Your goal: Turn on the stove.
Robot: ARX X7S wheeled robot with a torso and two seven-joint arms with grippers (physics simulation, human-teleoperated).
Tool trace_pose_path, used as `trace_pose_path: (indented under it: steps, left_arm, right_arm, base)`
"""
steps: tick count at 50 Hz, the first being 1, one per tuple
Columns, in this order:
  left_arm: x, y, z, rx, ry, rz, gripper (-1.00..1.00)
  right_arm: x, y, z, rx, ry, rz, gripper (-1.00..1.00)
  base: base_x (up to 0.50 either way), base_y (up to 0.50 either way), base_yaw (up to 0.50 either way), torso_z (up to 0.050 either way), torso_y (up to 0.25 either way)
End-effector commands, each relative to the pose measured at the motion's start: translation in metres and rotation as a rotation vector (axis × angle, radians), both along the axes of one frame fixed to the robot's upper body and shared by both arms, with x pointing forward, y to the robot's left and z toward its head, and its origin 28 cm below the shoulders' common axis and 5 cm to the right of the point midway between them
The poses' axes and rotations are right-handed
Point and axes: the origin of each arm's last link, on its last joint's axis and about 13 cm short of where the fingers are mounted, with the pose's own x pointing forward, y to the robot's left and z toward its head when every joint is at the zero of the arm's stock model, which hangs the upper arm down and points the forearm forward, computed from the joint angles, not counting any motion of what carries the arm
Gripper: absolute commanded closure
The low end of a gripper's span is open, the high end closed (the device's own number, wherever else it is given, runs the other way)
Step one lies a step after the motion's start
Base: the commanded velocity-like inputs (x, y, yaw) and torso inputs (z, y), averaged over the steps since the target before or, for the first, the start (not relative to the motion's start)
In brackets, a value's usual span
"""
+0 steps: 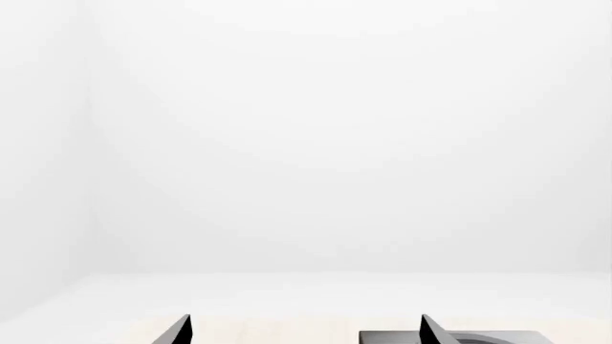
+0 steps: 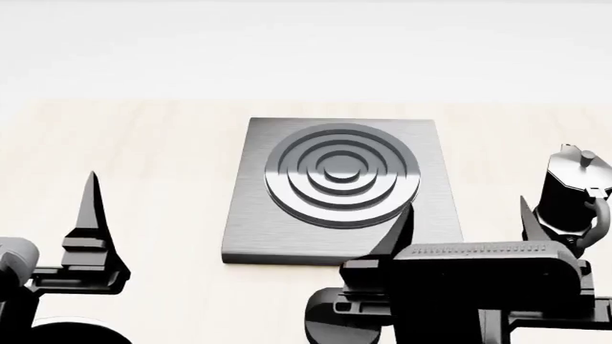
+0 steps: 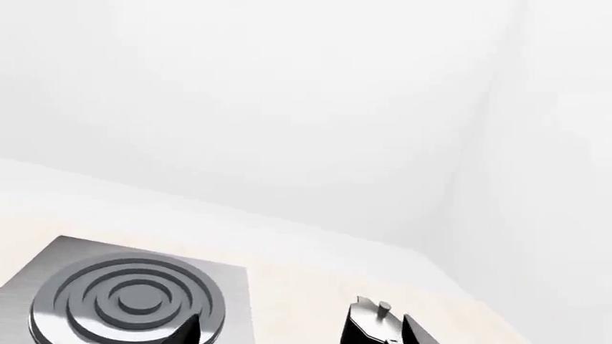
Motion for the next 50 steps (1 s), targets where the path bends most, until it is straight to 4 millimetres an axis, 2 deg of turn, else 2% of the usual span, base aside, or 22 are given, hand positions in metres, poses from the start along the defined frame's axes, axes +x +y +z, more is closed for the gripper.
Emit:
trace_pose_path:
  steps: [1,50]
  left_arm:
    - [-0.0005,-0.0003,0.0002,0.001,-0.002,-0.002,-1.00]
    - [-0.0033,-0.0011,0.0031,0.001,-0.014,-0.011,-1.00]
  right_arm:
    - [-0.0020,0.0014,0.0033,-0.015,-0.029,0.005,-1.00]
    - [-0.0050,0.0079,0.0106,-0.119,-0.112,-0.009,-1.00]
  base:
    - [0.00,0.00,0.00,0.000,0.000]
    - [0.00,0.00,0.00,0.000,0.000]
